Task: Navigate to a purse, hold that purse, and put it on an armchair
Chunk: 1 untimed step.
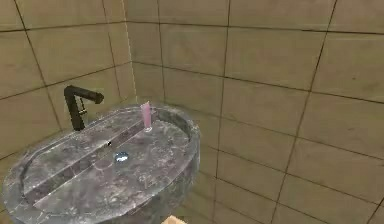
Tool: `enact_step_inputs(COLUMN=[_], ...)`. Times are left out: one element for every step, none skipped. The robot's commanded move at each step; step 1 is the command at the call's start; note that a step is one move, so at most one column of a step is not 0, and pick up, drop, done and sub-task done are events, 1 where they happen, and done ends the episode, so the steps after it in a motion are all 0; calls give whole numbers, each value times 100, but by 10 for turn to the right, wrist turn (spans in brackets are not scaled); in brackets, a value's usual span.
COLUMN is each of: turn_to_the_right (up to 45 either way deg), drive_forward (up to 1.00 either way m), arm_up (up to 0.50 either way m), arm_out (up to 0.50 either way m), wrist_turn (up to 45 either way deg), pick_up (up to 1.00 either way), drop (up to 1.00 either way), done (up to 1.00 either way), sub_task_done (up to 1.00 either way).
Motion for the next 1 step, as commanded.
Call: enact_step_inputs(turn_to_the_right=[450], drive_forward=[0], arm_up=[0], arm_out=[0], wrist_turn=[0], pick_up=[0], drop=[0], done=[0], sub_task_done=[0])
